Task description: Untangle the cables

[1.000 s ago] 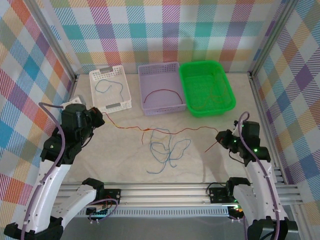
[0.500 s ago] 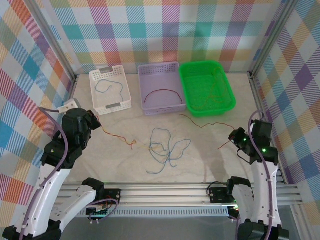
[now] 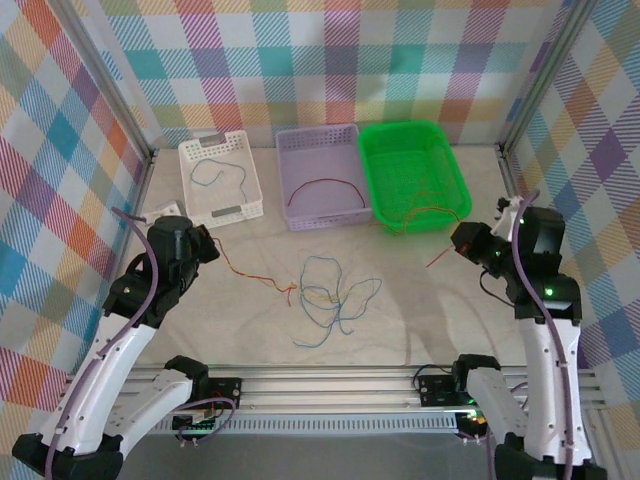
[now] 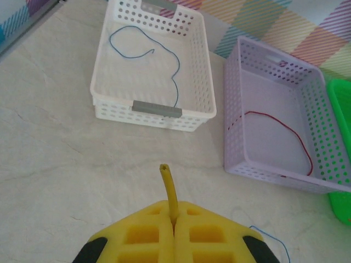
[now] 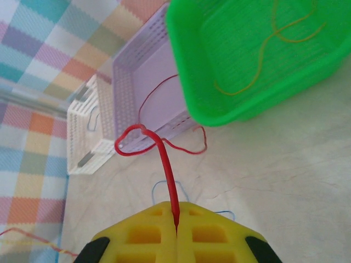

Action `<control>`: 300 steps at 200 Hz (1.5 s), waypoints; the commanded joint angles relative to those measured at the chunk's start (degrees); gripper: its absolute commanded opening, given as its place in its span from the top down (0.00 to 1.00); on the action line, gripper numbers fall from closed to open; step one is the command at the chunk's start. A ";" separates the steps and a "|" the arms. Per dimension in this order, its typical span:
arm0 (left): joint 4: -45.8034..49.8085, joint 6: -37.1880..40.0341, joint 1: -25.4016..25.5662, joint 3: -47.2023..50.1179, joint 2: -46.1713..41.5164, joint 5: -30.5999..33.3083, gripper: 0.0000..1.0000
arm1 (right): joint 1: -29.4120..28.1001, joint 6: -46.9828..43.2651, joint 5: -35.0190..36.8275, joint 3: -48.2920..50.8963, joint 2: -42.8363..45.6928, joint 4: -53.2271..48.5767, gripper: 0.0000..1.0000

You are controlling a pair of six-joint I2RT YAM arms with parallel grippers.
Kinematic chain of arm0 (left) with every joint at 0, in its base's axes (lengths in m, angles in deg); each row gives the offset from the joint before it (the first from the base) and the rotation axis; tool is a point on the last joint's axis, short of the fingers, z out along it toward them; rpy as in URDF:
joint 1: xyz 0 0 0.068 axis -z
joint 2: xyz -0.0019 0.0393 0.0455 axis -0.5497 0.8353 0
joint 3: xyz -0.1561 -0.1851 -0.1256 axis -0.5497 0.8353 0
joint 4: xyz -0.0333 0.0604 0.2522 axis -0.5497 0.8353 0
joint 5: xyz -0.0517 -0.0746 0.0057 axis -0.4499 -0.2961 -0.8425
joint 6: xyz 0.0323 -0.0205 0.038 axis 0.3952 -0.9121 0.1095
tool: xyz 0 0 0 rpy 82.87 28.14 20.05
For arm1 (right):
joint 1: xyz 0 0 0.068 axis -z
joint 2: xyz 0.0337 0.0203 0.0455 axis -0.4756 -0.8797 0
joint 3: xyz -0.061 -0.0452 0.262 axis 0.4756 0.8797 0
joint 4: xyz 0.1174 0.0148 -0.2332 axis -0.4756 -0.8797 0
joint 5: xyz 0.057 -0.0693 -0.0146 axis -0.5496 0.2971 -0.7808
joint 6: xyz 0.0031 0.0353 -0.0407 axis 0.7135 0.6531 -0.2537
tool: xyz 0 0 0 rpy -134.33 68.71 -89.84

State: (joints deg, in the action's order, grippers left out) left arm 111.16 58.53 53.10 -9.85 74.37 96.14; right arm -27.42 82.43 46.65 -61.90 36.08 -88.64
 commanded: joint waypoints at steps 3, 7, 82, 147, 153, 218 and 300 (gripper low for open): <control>-2.20 0.54 0.29 0.59 -0.46 -2.48 1.00 | -8.56 0.55 5.55 -5.71 -4.68 1.53 1.00; -2.20 0.58 0.29 0.52 -0.41 -2.61 1.00 | -10.75 0.44 7.44 -6.80 -5.79 1.67 1.00; -2.73 1.00 0.55 1.07 -0.61 -2.49 1.00 | -16.71 -1.70 14.52 -22.89 -28.14 7.28 1.00; -3.16 1.36 0.82 1.37 -0.09 -2.60 1.00 | -19.46 -5.11 17.83 -43.21 -52.87 4.60 1.00; -3.17 1.35 0.82 1.43 -0.09 -2.55 1.00 | -19.81 -5.38 17.78 -45.42 -55.21 3.88 1.00; -3.26 1.59 1.17 1.53 0.10 -2.44 1.00 | -24.36 -7.99 22.90 -68.30 -80.21 -4.12 1.00; -3.26 2.03 1.79 1.64 -0.01 -1.96 1.00 | -27.57 -9.80 25.79 -85.12 -98.37 -9.43 1.00</control>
State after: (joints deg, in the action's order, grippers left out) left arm 109.48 59.17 54.32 -8.67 74.55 94.15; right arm -54.44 74.30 70.82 -144.94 -60.39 -95.44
